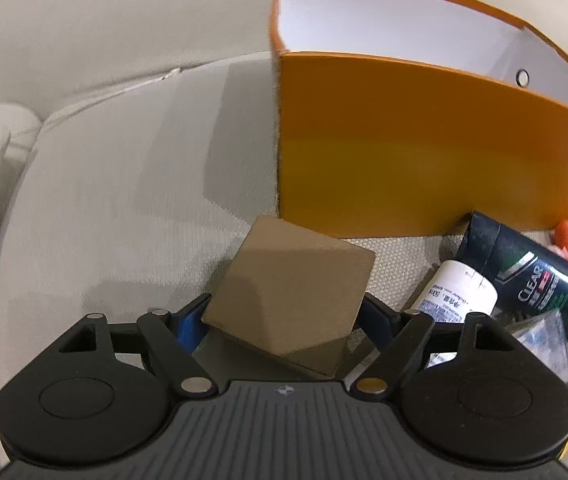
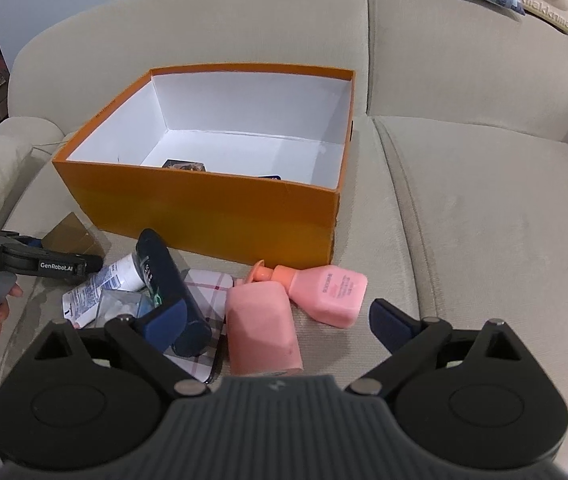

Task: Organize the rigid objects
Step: 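Grasp the brown cardboard cube with the left tool, then grasp the pink cylinder with the right tool while the left tool holds the cube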

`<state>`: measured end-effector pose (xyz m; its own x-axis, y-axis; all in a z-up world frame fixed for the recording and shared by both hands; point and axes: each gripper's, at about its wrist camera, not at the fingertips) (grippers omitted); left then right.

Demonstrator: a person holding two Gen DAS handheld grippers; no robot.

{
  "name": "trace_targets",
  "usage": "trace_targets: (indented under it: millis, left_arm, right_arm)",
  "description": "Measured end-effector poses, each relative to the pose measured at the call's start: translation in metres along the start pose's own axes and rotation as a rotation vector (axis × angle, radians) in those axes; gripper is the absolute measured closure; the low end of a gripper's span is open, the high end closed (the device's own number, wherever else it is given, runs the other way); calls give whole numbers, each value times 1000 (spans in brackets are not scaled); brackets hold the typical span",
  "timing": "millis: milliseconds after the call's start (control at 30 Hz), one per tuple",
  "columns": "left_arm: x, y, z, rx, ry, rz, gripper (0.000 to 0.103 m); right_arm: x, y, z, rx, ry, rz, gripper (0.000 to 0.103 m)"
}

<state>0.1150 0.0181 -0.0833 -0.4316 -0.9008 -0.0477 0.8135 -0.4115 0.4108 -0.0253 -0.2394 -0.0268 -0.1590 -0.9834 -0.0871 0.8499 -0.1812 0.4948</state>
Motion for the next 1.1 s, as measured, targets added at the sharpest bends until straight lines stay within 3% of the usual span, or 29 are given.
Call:
trace_targets:
  millis: [200, 333, 467, 500, 600, 900, 1100]
  left_arm:
    - [8, 2, 1, 30, 31, -97, 2]
    - [8, 4, -2, 33, 14, -83, 0]
    - [-3, 3, 6, 9, -41, -24, 16]
    - [-2, 2, 9, 2, -38, -17, 25]
    - [-1, -2, 15, -23, -5, 7, 32]
    - [-11, -35, 37, -100, 38, 106, 32]
    - [-4, -43, 47, -110, 55, 121, 32]
  right_arm:
    - [-7, 3, 0, 1, 9, 14, 5]
    - [-3, 5, -2, -4, -4, 3, 5]
    - [17, 8, -7, -16, 12, -75, 5]
    - [22, 9, -9, -24, 30, -104, 5]
    - [40, 9, -16, -46, 85, -197, 5]
    - [46, 6, -42, -144, 194, -236, 10]
    - [27, 8, -65, -219, 140, -137, 21]
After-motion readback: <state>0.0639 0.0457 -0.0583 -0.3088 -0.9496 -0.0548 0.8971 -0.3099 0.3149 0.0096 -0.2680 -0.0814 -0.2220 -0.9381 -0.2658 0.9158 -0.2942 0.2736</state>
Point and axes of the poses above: each gripper's, at about its wrist camera, not at the fingertips, and z roughly against the way its jaws point, x to its right, y to its top, and after that the axes turned 6 degrees about -x, right-handed
